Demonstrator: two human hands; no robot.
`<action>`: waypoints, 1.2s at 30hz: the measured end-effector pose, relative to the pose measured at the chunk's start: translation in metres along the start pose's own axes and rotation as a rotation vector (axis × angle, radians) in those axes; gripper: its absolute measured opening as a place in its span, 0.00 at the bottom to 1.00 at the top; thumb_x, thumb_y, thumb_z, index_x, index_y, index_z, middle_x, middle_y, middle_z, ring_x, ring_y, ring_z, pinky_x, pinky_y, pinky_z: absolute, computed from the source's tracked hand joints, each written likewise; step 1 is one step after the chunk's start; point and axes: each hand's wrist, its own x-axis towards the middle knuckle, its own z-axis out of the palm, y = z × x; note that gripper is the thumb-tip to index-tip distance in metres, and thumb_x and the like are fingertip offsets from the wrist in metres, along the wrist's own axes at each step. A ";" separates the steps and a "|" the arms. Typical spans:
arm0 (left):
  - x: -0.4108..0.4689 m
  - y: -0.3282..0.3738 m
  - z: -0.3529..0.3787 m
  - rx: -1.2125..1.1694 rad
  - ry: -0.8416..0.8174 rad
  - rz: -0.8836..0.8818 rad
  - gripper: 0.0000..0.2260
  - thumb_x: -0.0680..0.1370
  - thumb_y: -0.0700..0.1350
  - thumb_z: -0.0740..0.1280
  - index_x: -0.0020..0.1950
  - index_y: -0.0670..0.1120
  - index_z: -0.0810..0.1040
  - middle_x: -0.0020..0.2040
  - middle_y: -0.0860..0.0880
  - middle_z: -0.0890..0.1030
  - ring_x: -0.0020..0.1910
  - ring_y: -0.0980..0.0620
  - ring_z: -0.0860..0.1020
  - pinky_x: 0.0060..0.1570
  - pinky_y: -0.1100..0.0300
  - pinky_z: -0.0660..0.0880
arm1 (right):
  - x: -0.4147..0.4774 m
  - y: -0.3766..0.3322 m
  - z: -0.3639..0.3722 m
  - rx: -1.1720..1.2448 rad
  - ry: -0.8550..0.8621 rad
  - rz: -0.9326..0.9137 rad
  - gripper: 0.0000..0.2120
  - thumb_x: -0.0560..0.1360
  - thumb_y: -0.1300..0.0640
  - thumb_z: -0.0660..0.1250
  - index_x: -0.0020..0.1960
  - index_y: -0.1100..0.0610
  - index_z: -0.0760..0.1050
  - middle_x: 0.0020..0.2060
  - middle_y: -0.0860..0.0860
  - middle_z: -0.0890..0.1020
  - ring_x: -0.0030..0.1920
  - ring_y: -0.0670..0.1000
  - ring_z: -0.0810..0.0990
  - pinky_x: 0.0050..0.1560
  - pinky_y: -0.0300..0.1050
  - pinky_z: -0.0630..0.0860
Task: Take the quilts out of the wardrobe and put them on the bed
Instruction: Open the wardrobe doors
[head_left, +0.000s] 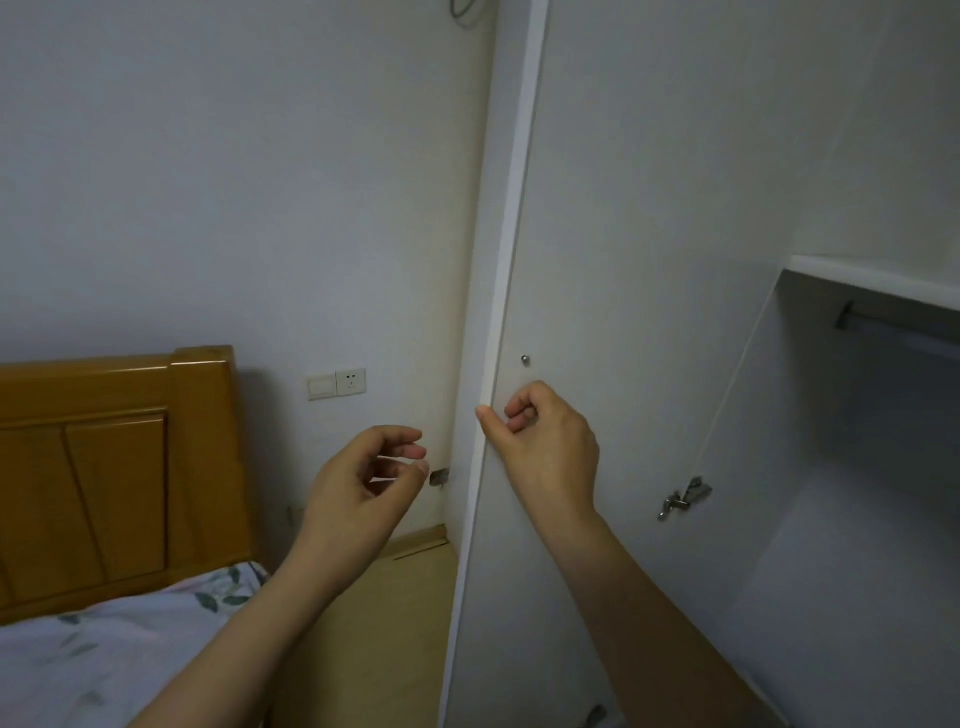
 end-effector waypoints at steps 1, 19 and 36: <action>0.000 -0.001 -0.003 -0.001 0.005 0.000 0.10 0.75 0.44 0.67 0.56 0.52 0.77 0.49 0.54 0.81 0.46 0.57 0.79 0.41 0.61 0.80 | 0.005 -0.002 0.006 -0.014 -0.012 0.007 0.13 0.70 0.42 0.69 0.41 0.50 0.72 0.35 0.46 0.79 0.37 0.47 0.78 0.38 0.43 0.74; -0.007 0.013 0.018 -0.073 -0.055 -0.005 0.09 0.74 0.39 0.67 0.52 0.49 0.79 0.47 0.50 0.82 0.44 0.55 0.79 0.42 0.69 0.77 | -0.010 0.051 -0.032 0.321 -0.245 0.213 0.05 0.72 0.53 0.71 0.46 0.52 0.77 0.42 0.50 0.81 0.41 0.51 0.82 0.45 0.45 0.79; -0.094 0.060 0.246 -0.118 -0.541 0.022 0.09 0.73 0.37 0.68 0.51 0.47 0.79 0.45 0.48 0.82 0.38 0.58 0.79 0.39 0.71 0.75 | -0.154 0.234 -0.257 -0.032 0.030 0.603 0.02 0.74 0.57 0.68 0.46 0.52 0.77 0.42 0.47 0.81 0.43 0.47 0.79 0.41 0.36 0.74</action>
